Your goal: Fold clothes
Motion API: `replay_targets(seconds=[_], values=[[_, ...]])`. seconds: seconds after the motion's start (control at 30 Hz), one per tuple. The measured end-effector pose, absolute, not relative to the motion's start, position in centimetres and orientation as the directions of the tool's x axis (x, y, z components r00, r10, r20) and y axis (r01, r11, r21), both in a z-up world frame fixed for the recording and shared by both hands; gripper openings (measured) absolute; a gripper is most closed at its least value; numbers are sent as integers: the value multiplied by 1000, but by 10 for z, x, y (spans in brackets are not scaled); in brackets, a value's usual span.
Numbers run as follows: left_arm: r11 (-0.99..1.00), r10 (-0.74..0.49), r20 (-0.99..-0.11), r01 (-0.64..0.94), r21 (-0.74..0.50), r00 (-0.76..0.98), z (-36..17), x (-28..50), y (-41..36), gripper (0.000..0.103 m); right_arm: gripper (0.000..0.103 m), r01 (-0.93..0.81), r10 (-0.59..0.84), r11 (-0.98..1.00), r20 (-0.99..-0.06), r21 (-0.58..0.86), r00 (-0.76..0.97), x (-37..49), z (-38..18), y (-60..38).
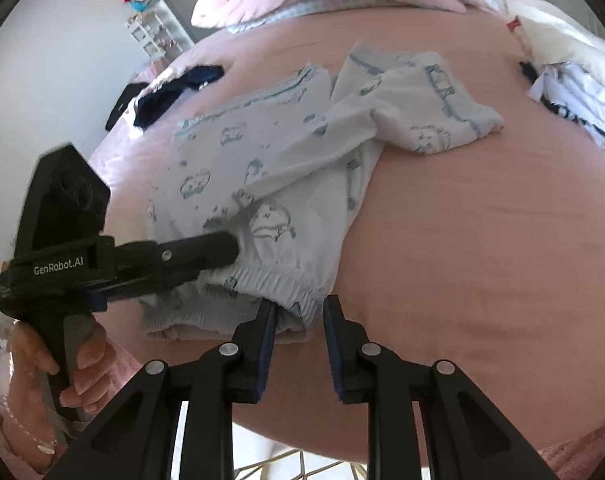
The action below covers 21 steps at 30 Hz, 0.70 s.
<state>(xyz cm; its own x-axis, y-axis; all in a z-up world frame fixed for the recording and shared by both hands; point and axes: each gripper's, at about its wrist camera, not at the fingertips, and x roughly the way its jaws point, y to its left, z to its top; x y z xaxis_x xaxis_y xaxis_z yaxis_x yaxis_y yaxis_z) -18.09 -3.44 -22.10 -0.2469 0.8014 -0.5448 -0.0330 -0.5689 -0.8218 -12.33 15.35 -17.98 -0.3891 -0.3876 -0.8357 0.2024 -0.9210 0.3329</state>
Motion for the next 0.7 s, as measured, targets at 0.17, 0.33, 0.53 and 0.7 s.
replay_targets(seconds=[0.17, 0.33, 0.53, 0.7], values=[[-618, 771, -581, -84, -782, -261, -216, -178, -17, 17, 23, 159, -407, -914, -833, 374, -375, -124, -183, 164], [-587, 772, -518, -101, -804, -368, -196, -175, -31, 6, 30, 160, -358, -934, -853, 321, -380, -124, -185, 160], [-544, 762, -451, -82, -835, -465, -175, -161, -60, 3, 42, 242, -258, -955, -888, 174, -381, -117, -187, 137], [-565, 736, -477, -49, -823, -480, -178, -152, -75, 3, 42, 283, -320, -934, -862, 217, -393, -116, -175, 132]])
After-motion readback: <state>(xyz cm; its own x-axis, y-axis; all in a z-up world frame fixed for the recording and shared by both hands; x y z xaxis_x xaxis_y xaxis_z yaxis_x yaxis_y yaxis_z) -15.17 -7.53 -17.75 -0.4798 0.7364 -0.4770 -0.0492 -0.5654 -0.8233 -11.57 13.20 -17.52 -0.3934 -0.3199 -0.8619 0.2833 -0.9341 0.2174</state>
